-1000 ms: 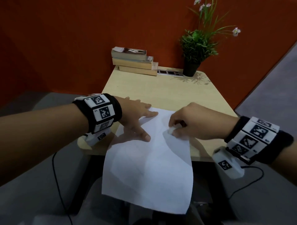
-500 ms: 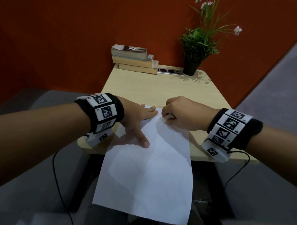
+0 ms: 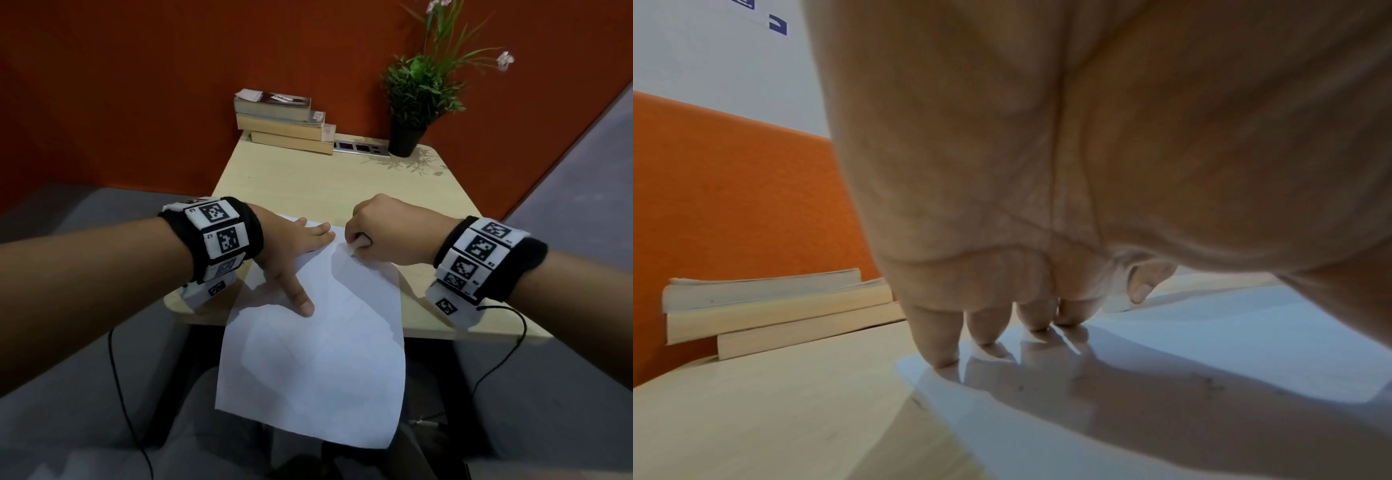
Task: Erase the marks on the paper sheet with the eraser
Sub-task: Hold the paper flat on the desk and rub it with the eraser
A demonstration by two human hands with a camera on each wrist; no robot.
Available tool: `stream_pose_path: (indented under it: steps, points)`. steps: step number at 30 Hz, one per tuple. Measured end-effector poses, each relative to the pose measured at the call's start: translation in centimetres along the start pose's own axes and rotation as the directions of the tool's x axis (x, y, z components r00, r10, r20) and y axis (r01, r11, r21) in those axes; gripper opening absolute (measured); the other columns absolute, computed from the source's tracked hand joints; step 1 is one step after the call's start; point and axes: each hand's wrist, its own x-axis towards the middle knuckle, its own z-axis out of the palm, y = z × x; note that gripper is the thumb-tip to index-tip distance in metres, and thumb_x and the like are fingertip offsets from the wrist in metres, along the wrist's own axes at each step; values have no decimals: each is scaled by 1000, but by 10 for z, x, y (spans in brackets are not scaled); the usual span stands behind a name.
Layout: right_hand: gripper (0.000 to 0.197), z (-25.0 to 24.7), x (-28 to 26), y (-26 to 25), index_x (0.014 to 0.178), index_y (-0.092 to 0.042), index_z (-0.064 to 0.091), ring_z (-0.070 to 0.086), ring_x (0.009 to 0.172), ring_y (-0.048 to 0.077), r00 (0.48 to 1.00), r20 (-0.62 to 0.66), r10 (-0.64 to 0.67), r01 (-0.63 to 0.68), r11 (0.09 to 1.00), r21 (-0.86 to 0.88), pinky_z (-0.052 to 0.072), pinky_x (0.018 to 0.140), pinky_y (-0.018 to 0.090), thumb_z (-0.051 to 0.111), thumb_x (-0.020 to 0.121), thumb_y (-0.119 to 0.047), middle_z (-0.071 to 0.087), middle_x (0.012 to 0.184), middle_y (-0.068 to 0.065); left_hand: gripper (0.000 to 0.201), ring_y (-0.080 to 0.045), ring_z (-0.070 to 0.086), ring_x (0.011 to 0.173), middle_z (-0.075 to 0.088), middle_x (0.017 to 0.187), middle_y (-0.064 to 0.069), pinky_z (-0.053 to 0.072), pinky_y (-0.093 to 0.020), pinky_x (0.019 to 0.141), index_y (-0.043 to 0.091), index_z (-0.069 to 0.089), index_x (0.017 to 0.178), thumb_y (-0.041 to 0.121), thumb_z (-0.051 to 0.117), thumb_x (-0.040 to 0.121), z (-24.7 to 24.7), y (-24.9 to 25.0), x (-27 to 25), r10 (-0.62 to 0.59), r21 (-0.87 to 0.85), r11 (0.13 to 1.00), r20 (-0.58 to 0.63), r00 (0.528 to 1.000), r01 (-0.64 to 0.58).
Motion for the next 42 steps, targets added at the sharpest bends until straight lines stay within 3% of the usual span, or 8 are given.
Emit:
stream_pose_path:
  steps: [6,11,15,20,25,30,34,42]
  points:
    - [36,4,-7,-15,61,-27,39,45,64,23,999,-10,-43,42,997,-66,48,60,45,55,89,-13,41,72,-6,150,-15,-21,157,-24,168,23,4,-56,128,40,-18,162,92,73,55,3,-2,3,6,-24,1000,4,1000,-6]
    - [16,-2,-2,-7,76,-20,66,59,76,27,1000,-16,25,-27,996,-90,57,70,48,60,91,-19,47,75,-9,147,-15,-21,157,-23,169,21,4,-54,128,36,-19,162,89,72,60,0,0,0,8,-8,1000,6,1000,-8]
    - [29,4,-6,-19,66,-23,47,53,70,26,999,-20,-45,43,996,-75,52,62,44,61,91,-16,45,75,-5,149,-16,-21,157,-23,169,21,3,-57,127,40,-19,162,91,73,56,3,-2,2,16,-20,1000,-1,1000,-16]
    - [16,-1,-2,-9,71,-20,61,57,72,26,999,-15,46,-47,996,-74,58,67,49,61,87,-18,49,73,-6,146,-16,-21,157,-24,169,20,3,-56,128,36,-19,162,88,72,61,1,0,-1,8,-5,1000,3,1000,-8]
    - [28,4,-6,-23,59,-17,46,47,60,28,1000,3,22,-22,999,-25,50,55,48,64,80,-16,48,63,5,147,-18,-21,157,-23,169,20,2,-57,126,40,-18,162,90,73,58,3,-1,1,23,-26,999,-3,1000,-23]
    - [11,-5,-1,-11,71,-19,68,61,68,28,994,25,110,-110,994,-16,61,63,48,64,81,-19,60,68,1,146,-16,-19,158,-22,169,21,3,-56,127,39,-18,162,90,72,60,1,0,2,7,-2,1000,-1,1000,-7]
    - [33,-1,-6,-24,58,-21,44,53,64,29,1000,21,17,-16,999,-33,50,59,46,64,83,-16,52,67,5,146,-19,-16,159,-20,170,20,3,-58,125,45,-15,162,90,75,55,0,0,4,9,-3,1000,-4,1000,-9]
    - [18,-11,-10,-2,102,-17,82,67,87,23,990,-47,135,-131,989,68,62,81,44,69,90,-20,78,94,1,147,-16,-17,158,-21,169,21,3,-56,128,40,-17,162,90,74,58,-2,-1,3,-6,-6,1000,-4,1000,6]
